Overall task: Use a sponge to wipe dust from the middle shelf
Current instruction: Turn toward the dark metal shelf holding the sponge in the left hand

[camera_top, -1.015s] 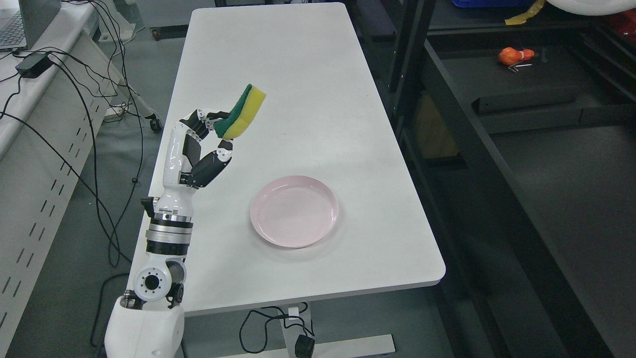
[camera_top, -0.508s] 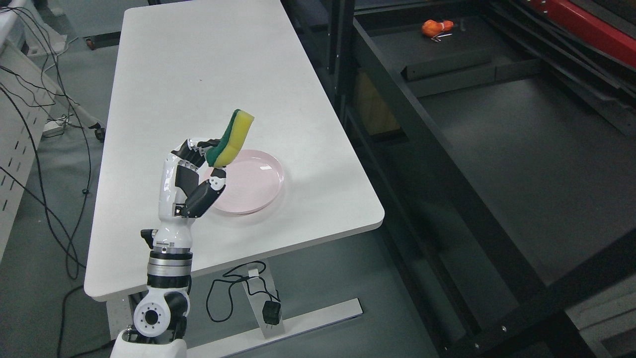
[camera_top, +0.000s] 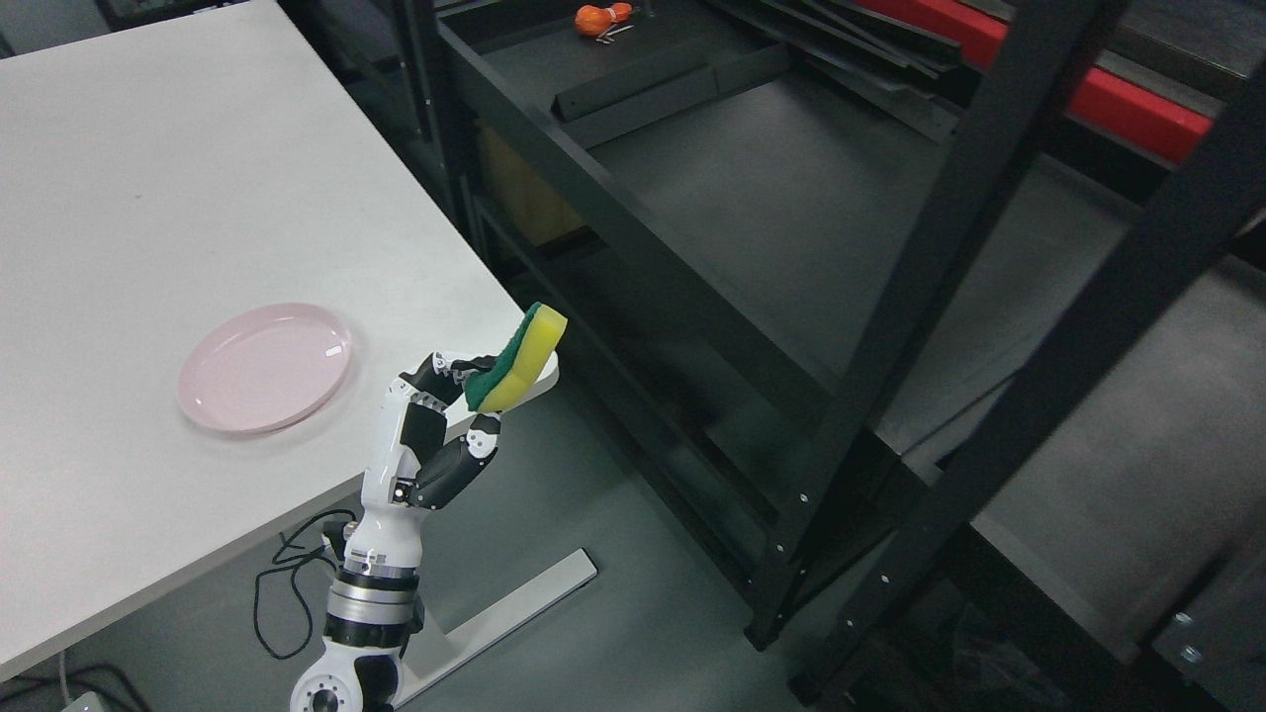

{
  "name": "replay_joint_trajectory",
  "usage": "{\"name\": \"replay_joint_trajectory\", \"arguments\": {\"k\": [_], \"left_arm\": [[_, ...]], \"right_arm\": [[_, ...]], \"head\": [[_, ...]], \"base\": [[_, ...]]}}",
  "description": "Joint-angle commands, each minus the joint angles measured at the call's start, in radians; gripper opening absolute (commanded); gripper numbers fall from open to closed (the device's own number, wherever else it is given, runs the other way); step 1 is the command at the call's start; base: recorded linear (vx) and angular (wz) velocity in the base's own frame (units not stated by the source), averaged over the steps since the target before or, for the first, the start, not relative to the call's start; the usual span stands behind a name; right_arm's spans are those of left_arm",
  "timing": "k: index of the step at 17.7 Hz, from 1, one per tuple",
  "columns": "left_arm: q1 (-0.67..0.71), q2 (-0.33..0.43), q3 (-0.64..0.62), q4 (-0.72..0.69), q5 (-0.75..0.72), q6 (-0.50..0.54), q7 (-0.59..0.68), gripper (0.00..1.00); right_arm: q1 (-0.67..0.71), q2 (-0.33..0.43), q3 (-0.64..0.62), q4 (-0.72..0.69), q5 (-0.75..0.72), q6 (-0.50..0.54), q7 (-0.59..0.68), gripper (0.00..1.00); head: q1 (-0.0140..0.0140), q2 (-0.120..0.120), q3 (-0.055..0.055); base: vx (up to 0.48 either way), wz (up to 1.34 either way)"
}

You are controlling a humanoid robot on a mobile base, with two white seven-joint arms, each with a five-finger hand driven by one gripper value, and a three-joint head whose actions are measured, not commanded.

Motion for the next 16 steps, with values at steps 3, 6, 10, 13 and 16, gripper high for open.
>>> {"name": "replay_joint_trajectory", "arguments": {"k": [3, 6, 10, 13, 16], "left_arm": [[0.068, 0.015, -0.084, -0.038, 0.001, -0.031, -0.010, 0.00], [0.067, 0.015, -0.093, -0.038, 0.001, -0.072, -0.012, 0.00], [0.055, 0.015, -0.138, -0.040, 0.001, -0.136, -0.015, 0.00], [0.055, 0.015, -0.161, -0.040, 0.001, -0.175, -0.015, 0.00], [0.067, 0.015, -0.153, -0.035, 0.001, -0.189, -0.015, 0.00]], "right_arm": [[0.000, -0.017, 0.001, -0.017, 0.000, 0.001, 0.000, 1.00], [0.000, -0.017, 0.000, -0.017, 0.000, 0.001, 0.000, 1.00], [0.000, -0.017, 0.001, -0.017, 0.000, 0.001, 0.000, 1.00], [0.000, -0.017, 0.000, -0.017, 0.000, 0.001, 0.000, 1.00], [0.000, -0.017, 0.000, -0.017, 0.000, 0.001, 0.000, 1.00]], "head": [[0.0000, 0.000, 0.000], [0.0000, 0.000, 0.000], [0.0000, 0.000, 0.000], [0.0000, 0.000, 0.000], [0.0000, 0.000, 0.000]], "base": [[-0.176, -0.70], [-0.169, -0.74], [-0.164, -0.75], [-0.152, -0.76], [-0.125, -0.75]]}}
